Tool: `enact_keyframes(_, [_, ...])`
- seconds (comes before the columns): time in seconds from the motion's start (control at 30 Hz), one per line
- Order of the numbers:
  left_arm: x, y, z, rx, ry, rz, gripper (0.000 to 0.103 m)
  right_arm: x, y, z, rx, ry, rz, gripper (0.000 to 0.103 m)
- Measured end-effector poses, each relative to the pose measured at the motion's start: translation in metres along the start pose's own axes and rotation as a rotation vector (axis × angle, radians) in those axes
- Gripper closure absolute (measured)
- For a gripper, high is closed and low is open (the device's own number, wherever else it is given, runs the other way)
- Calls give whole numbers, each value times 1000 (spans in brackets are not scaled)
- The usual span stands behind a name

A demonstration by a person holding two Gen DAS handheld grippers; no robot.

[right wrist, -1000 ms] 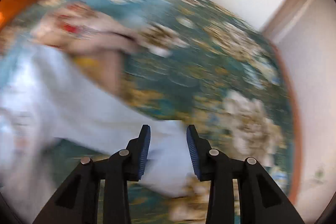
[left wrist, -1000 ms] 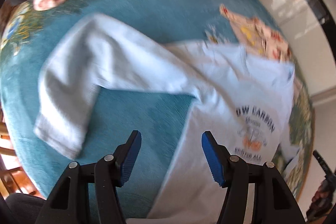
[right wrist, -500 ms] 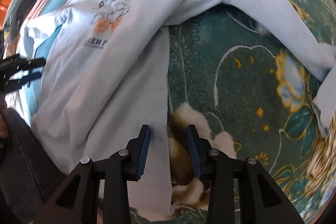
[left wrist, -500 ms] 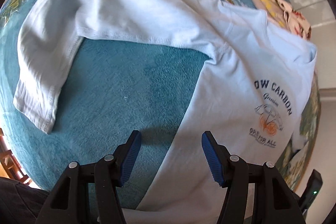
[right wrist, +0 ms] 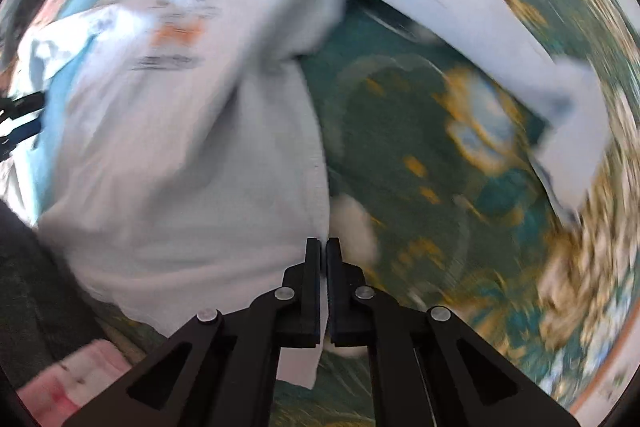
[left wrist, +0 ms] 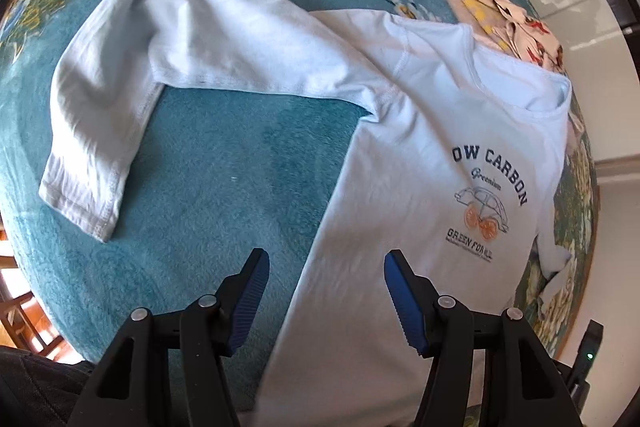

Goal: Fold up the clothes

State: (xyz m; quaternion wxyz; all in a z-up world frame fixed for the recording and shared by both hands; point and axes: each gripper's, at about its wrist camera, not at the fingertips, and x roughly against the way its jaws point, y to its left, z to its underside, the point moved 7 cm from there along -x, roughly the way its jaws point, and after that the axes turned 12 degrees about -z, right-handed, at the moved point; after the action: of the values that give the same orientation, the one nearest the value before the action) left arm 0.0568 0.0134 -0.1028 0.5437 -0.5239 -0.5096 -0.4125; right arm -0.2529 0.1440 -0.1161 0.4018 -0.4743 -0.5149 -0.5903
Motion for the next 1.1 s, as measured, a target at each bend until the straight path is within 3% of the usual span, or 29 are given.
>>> enact_keyframes(0.1, [-5, -3, -3, -13, 14, -8, 39, -6, -9, 8, -32, 18, 2, 101])
enact_keyframes(0.3, [-10, 11, -7, 62, 29, 32, 39, -3, -25, 9, -54, 28, 16, 101])
enact_keyframes(0.47, [-14, 11, -9, 76, 35, 40, 39, 13, -23, 3, -29, -15, -57, 101])
enact_keyframes(0.53, [-11, 7, -9, 58, 14, 44, 39, 33, -35, -9, -34, -87, -50, 93])
enact_keyframes(0.6, [-8, 2, -9, 38, -10, 49, 39, 57, -54, -24, -50, -174, -30, 69])
enact_keyframes(0.63, [-6, -1, -11, 33, -23, 48, 39, 69, -67, -31, -65, -218, -1, 52])
enact_keyframes(0.73, [-2, -6, -17, 31, -58, 43, 39, 89, -122, -45, -116, -285, 136, 49])
enact_keyframes(0.8, [-3, -3, -19, 48, -59, 39, 39, 91, -165, -50, -135, -251, 136, 49])
enact_keyframes(0.9, [-4, 4, -20, 78, -53, 33, 39, 80, -175, -56, -97, -218, 69, 48])
enact_keyframes(1.1, [-6, 4, -21, 80, -54, 17, 39, 63, -193, -69, -113, -216, 129, 48])
